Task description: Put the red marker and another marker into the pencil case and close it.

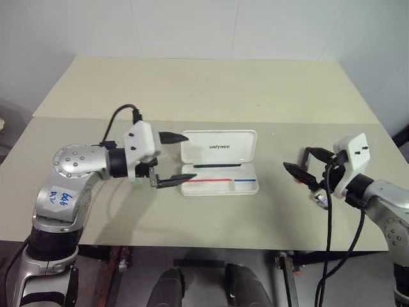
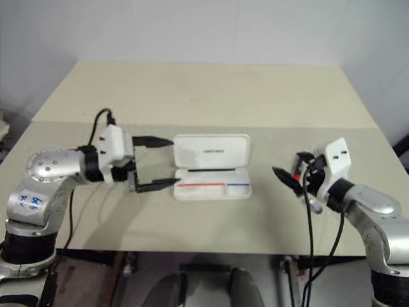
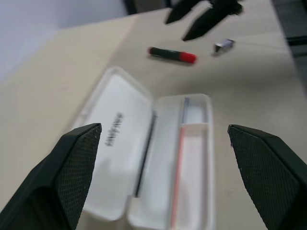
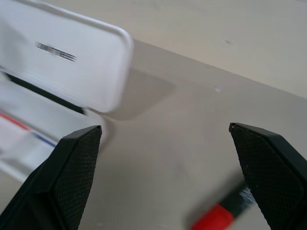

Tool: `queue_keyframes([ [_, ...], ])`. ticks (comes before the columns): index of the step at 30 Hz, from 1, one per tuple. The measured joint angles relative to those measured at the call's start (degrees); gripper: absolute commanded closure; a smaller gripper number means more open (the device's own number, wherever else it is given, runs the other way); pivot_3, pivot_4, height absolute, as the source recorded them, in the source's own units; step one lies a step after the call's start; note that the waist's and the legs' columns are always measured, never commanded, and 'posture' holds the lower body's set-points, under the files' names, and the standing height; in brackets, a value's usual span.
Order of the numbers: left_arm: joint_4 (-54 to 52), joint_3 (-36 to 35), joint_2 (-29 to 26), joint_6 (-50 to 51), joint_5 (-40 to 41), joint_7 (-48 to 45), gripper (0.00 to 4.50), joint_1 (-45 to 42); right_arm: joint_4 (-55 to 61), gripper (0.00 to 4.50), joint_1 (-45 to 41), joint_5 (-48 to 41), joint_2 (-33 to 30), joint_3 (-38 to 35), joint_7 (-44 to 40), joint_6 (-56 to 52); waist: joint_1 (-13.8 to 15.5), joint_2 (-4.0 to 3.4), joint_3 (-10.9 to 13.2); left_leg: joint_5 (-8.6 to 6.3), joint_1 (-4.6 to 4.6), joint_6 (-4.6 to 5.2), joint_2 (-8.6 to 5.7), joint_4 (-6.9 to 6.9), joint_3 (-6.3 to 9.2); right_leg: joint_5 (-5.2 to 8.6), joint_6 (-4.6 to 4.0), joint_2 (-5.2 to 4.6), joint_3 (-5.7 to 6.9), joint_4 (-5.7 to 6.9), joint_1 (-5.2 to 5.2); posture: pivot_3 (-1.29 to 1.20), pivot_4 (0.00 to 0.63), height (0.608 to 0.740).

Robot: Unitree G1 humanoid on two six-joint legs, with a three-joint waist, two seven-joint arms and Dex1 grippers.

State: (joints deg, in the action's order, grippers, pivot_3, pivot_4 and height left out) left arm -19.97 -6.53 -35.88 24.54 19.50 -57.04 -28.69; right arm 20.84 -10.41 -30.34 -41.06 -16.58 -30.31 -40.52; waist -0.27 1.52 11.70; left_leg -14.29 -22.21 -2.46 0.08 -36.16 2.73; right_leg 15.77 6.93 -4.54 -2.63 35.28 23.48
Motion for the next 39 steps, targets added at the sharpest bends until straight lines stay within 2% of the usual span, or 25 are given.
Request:
queue_keyframes([
  [8, 4.09, -6.18, 1.71, -9.99, 8.35, -3.11, 0.02, 4.12, -4.01, 0.00, -4.89, 4.03, 5.91, 3.44, 11.07, -8.79, -0.02, 0.01, 0.01, 0.00, -0.01, 0.00, 0.04, 0.04, -0.06, -0.03, -0.10, 0.01, -0.01, -0.01, 0.05, 0.00, 0.150, 0.740],
  [13, 5.33, -7.76, -0.16, -10.54, 14.81, -10.03, 0.02, 7.01, -8.92, 0.00, -7.70, 7.92, 9.71, 4.95, 16.10, -9.27, -0.14, 0.02, 0.01, 0.00, -0.01, 0.00, 0.04, 0.07, -0.10, -0.05, -0.14, 0.01, -0.04, -0.09, 0.05, 0.00, 0.150, 0.740],
  [20, 9.62, -7.88, -1.64, -8.12, 20.75, -14.77, 0.02, 4.72, -15.34, 0.00, -10.11, 11.53, 11.36, 5.02, 18.22, -7.50, -0.07, 0.00, 0.01, 0.00, -0.03, 0.01, 0.03, 0.05, -0.11, -0.08, -0.15, 0.01, -0.04, -0.19, 0.02, 0.00, 0.150, 0.740],
  [29, 11.92, -8.06, -2.60, -9.07, 21.01, -16.91, 0.02, 4.17, -17.08, 0.00, -10.52, 13.42, 13.21, 5.00, 18.86, -6.04, -0.84, 0.00, 0.01, -0.02, -0.02, 0.03, 0.04, 0.13, -0.11, -0.18, 0.03, 0.01, -0.03, -0.18, 0.03, 0.00, 0.150, 0.740],
  [34, 11.65, -8.13, -2.62, -8.77, 22.11, -17.11, 0.02, 4.89, -18.63, 0.00, -12.99, 13.29, 14.21, 4.98, 18.98, -8.68, -1.36, 0.01, 0.01, -0.01, 0.01, 0.03, 0.04, 0.08, -0.11, -0.16, -0.03, 0.01, -0.05, -0.19, -0.01, 0.00, 0.150, 0.740],
  [35, 11.60, -8.13, -2.67, -8.52, 22.46, -17.26, 0.00, 5.06, -18.99, 0.39, -13.62, 13.19, 14.42, 4.94, 18.95, -9.55, -1.45, 0.03, -0.01, -0.01, 0.03, 0.04, 0.05, 0.08, -0.12, -0.17, -0.08, 0.01, -0.05, -0.19, -0.01, 0.00, 0.150, 0.740],
  [36, 11.54, -8.15, -2.74, -8.27, 22.85, -17.38, 0.00, 5.27, -19.04, 0.58, -13.95, 13.10, 14.80, 4.92, 18.95, -10.12, -1.49, 0.07, -0.03, 0.00, 0.04, 0.04, 0.08, 0.08, -0.13, -0.17, -0.12, 0.03, -0.04, -0.19, -0.01, 0.00, 0.150, 0.740],
  [39, 11.31, -8.21, -3.44, -8.03, 23.19, -17.60, 0.00, 6.16, -19.05, 1.67, -15.01, 12.93, 15.82, 4.90, 19.02, -11.81, -1.51, 0.12, -0.06, 0.01, 0.06, 0.05, 0.13, 0.07, -0.13, -0.16, -0.26, 0.08, -0.04, -0.20, -0.01, 0.00, 0.150, 0.740],
])
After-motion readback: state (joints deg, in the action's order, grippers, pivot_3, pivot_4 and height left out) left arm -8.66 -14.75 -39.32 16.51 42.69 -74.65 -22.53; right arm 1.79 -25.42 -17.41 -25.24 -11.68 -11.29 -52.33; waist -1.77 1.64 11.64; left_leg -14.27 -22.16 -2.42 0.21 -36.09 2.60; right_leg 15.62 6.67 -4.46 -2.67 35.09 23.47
